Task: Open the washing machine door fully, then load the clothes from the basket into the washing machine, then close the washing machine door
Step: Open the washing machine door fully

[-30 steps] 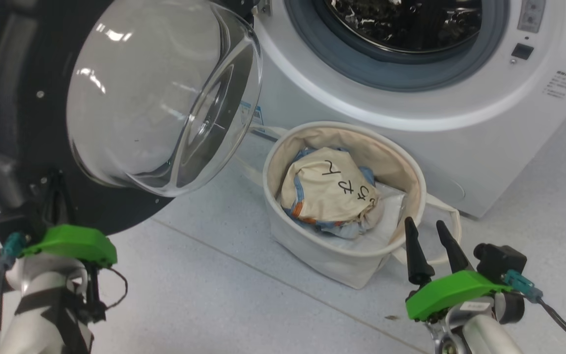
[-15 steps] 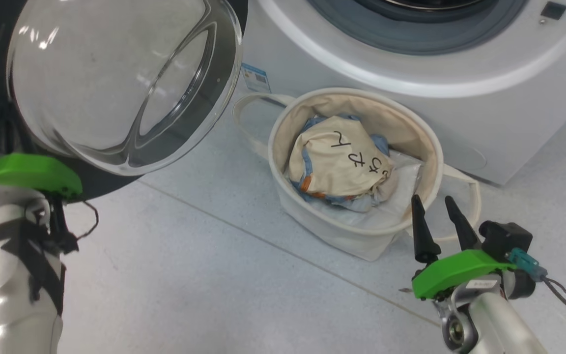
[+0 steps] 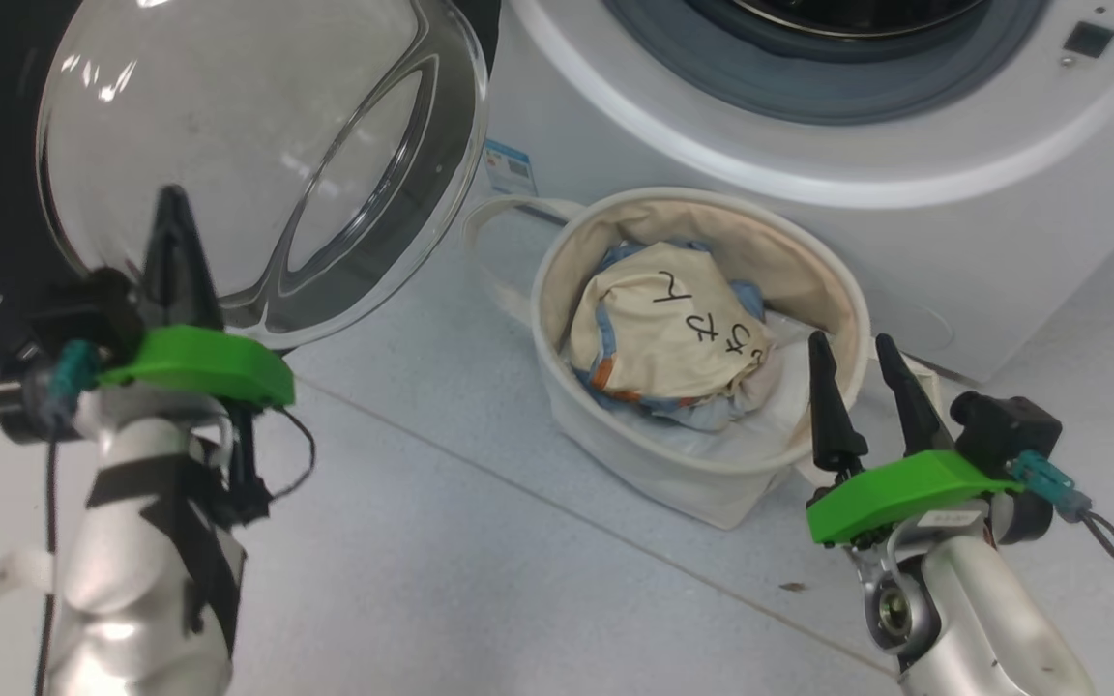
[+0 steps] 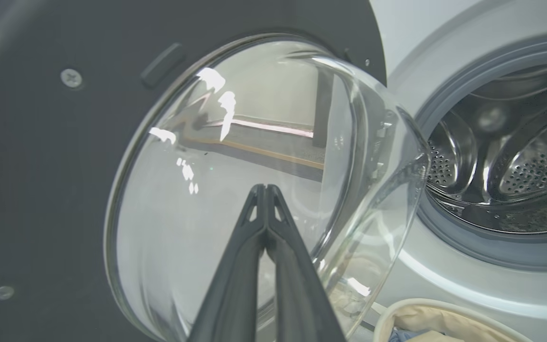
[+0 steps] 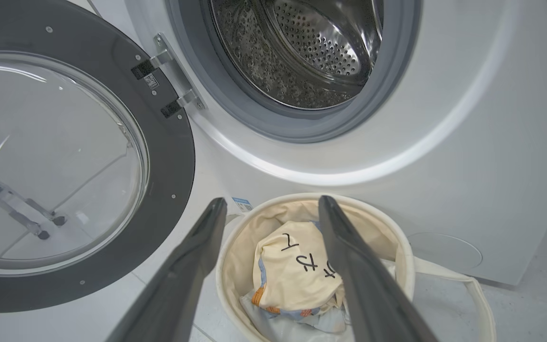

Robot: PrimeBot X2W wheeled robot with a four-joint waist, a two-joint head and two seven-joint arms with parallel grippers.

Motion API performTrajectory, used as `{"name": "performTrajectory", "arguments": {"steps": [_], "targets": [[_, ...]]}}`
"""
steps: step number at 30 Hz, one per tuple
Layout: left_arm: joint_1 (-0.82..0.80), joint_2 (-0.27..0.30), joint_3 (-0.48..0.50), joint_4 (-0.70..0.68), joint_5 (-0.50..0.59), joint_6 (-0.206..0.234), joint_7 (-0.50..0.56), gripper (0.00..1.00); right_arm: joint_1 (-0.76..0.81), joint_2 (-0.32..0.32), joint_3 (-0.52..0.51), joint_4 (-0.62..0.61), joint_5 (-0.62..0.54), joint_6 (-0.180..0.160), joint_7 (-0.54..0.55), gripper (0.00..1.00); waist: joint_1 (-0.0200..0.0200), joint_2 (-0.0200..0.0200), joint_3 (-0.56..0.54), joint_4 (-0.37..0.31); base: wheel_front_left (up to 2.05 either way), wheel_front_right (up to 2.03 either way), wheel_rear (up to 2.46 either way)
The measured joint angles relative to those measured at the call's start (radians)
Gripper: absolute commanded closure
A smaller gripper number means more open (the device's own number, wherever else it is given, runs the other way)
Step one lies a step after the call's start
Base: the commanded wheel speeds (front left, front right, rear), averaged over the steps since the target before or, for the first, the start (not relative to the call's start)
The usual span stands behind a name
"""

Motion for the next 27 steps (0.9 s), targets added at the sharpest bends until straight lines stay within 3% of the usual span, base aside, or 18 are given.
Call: {"name": "performTrajectory", "arguments": {"steps": [11, 17, 27], "targets": [[0.195, -0.032, -0.082, -0.155, 0.035, -0.045, 0.0, 1.0, 0.067, 0.007, -0.027, -0.138, 0.048, 0.0, 0.0, 0.0, 0.0, 0.0, -0.096, -0.102, 0.0, 0.0, 0.0], [0.315, -0.034, -0.122, -0.213, 0.028, -0.108, 0.0, 1.0, 0.124, 0.012, -0.03, -0.221, 0.021, 0.0, 0.0, 0.0, -0.0001, 0.0, -0.142, -0.215, 0.0, 0.0, 0.0], [0.42, -0.038, -0.123, -0.246, 0.024, -0.119, 0.0, 1.0, 0.168, 0.013, -0.03, -0.287, 0.01, 0.0, 0.0, 0.0, -0.0001, 0.0, -0.157, -0.369, 0.0, 0.0, 0.0]]}}
